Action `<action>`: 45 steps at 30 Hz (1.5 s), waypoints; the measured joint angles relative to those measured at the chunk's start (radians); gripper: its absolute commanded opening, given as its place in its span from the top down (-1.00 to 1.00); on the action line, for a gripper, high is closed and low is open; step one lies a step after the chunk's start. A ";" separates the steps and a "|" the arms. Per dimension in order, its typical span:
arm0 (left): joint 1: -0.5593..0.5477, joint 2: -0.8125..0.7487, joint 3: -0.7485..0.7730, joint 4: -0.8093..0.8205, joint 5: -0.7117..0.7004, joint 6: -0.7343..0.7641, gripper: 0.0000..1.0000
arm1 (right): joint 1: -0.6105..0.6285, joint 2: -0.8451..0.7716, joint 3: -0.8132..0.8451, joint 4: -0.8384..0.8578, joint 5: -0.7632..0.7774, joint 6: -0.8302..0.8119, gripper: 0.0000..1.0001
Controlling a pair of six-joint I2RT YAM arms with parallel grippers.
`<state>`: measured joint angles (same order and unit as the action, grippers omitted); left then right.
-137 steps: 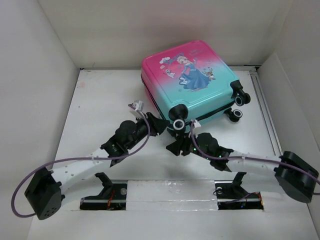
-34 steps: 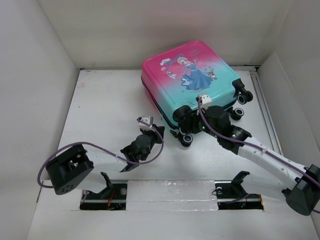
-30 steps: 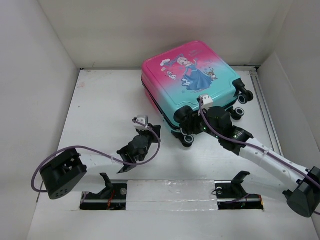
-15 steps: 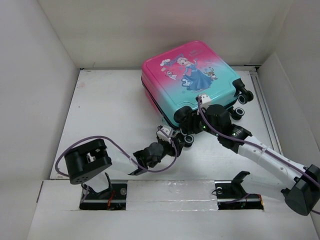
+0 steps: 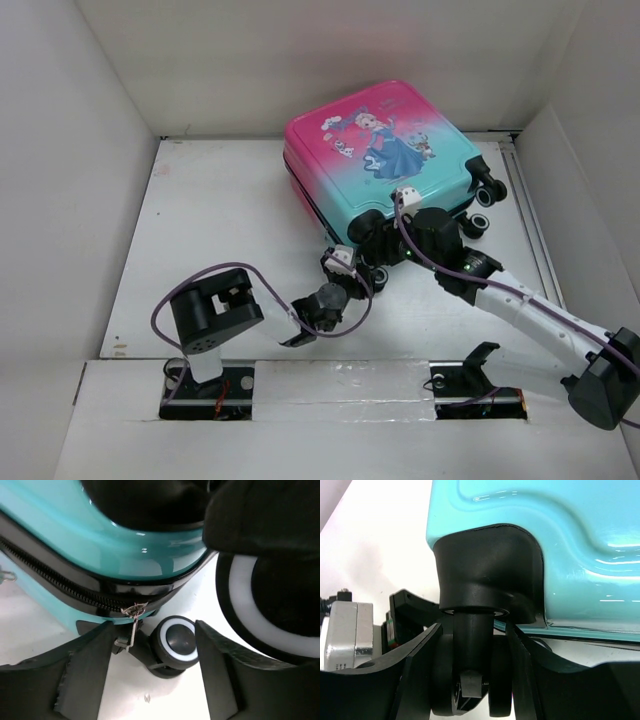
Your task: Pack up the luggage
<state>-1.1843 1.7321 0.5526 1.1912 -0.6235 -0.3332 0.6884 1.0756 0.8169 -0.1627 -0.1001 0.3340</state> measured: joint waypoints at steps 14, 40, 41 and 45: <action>-0.003 0.056 -0.001 0.071 -0.159 0.094 1.00 | -0.001 -0.036 -0.054 0.073 0.002 0.021 1.00; 0.336 -0.354 -0.186 -0.148 0.209 -0.095 1.00 | 0.032 -0.038 -0.092 0.168 0.018 0.058 1.00; 0.357 -0.361 -0.186 -0.162 0.241 -0.112 1.00 | 0.035 -0.034 -0.092 0.174 0.022 0.059 1.00; 0.397 -0.374 -0.186 -0.187 0.314 -0.152 1.00 | 0.040 -0.034 -0.092 0.178 0.032 0.060 1.00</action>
<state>-0.7872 1.3582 0.3664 1.0046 -0.3092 -0.4850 0.7284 1.0420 0.7246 0.0154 -0.0685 0.3939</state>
